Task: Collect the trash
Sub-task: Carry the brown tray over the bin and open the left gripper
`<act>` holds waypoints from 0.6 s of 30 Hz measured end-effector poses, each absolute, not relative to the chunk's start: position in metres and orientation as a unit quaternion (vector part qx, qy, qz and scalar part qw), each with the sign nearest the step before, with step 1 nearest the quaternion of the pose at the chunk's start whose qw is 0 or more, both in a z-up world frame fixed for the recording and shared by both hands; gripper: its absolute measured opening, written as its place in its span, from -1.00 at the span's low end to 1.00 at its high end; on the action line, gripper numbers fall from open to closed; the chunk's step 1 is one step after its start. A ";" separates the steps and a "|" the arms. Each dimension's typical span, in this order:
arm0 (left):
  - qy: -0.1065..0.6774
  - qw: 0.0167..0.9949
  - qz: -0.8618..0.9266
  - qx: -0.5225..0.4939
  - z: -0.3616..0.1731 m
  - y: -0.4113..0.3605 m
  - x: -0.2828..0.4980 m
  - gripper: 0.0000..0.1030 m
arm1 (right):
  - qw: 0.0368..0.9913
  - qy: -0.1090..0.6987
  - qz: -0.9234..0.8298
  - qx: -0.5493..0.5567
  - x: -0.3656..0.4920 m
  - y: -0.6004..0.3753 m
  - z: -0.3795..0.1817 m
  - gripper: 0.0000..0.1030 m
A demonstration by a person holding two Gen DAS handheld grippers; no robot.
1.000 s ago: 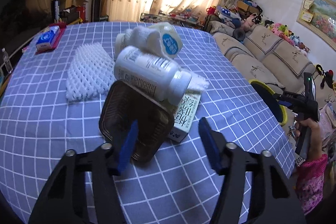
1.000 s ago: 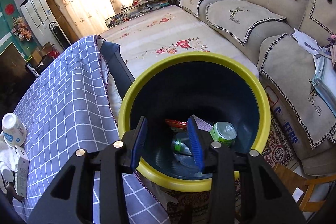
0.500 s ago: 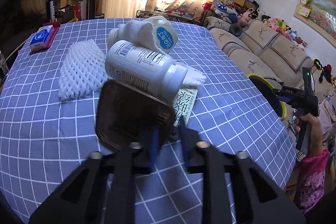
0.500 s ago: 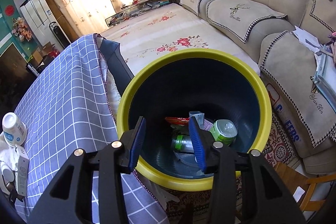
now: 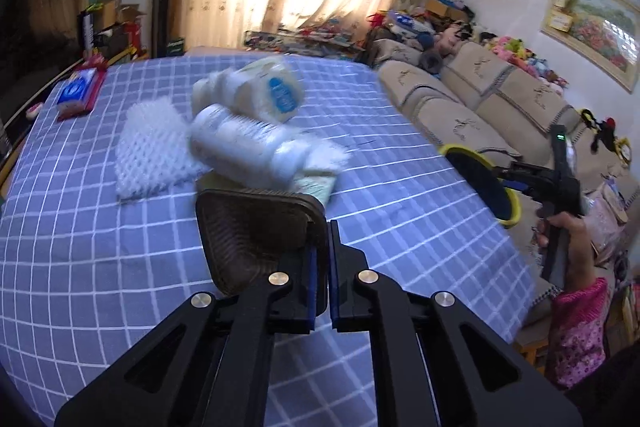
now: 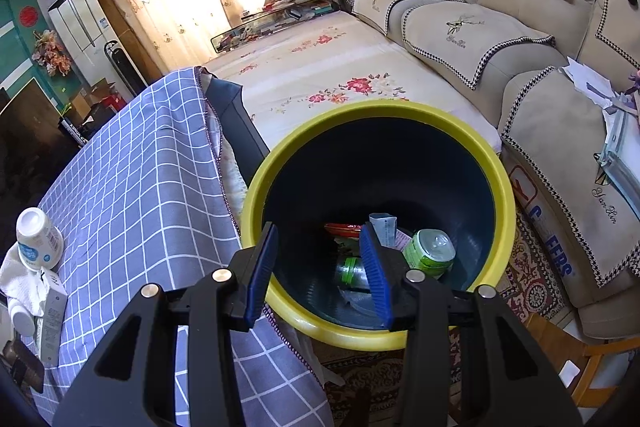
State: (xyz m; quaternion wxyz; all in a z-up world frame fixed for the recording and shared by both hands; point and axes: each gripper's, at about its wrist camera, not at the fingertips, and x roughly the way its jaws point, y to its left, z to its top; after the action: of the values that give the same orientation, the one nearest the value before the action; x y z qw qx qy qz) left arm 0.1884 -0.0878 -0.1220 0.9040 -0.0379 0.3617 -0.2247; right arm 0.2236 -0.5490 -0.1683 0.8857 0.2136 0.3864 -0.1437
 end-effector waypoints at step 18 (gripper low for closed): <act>0.349 0.838 -0.418 0.040 -0.098 -0.290 0.236 -0.89 | 0.883 0.345 -0.202 0.247 0.164 -0.615 -0.160 -0.19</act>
State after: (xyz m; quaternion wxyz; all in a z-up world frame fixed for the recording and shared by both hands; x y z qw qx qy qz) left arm 0.2364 -0.2895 -0.0978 0.8380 0.0399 0.3487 -0.4179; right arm 0.1644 -0.6150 -0.1602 0.8829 0.2468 0.3446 -0.2022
